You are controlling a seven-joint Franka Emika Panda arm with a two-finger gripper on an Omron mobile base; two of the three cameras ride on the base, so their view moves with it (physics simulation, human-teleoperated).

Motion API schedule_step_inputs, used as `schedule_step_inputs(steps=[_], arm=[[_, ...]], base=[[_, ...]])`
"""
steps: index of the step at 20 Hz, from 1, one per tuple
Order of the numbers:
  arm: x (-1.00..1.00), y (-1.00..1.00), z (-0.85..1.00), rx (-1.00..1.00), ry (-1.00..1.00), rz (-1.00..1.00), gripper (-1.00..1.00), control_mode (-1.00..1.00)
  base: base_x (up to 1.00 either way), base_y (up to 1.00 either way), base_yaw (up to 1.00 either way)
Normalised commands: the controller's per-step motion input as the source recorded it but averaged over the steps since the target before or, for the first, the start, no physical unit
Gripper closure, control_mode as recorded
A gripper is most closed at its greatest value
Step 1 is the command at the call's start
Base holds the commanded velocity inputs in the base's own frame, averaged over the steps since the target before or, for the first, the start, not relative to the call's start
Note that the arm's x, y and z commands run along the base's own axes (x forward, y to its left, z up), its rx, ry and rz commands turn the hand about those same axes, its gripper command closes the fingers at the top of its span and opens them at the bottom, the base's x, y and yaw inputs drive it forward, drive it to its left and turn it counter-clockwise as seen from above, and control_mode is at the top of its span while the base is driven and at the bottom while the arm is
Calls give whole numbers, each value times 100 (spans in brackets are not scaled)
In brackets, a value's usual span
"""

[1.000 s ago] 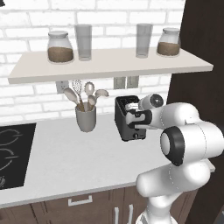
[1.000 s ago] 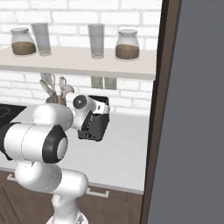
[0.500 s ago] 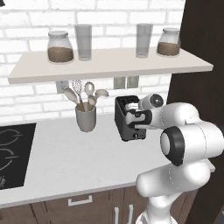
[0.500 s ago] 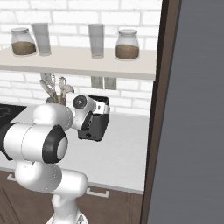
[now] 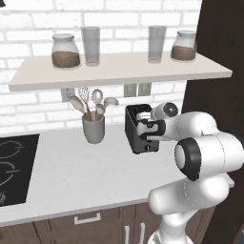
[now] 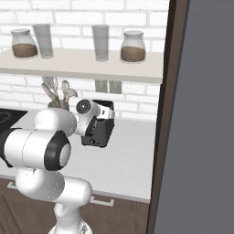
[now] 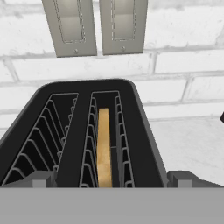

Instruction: Start the toaster. Once the lever pops up, take the bread to the plate on the dining counter.

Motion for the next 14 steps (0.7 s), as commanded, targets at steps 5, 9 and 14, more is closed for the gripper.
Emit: schedule_step_inputs(steps=[5, 9, 14], arm=[[0, 0, 0, 0, 0, 0, -100, -100], [0, 0, 0, 0, 0, 0, -100, -100], [0, 0, 0, 0, 0, 0, -100, -100]], base=[[0, 0, 0], [0, 0, 0], [0, 0, 0]])
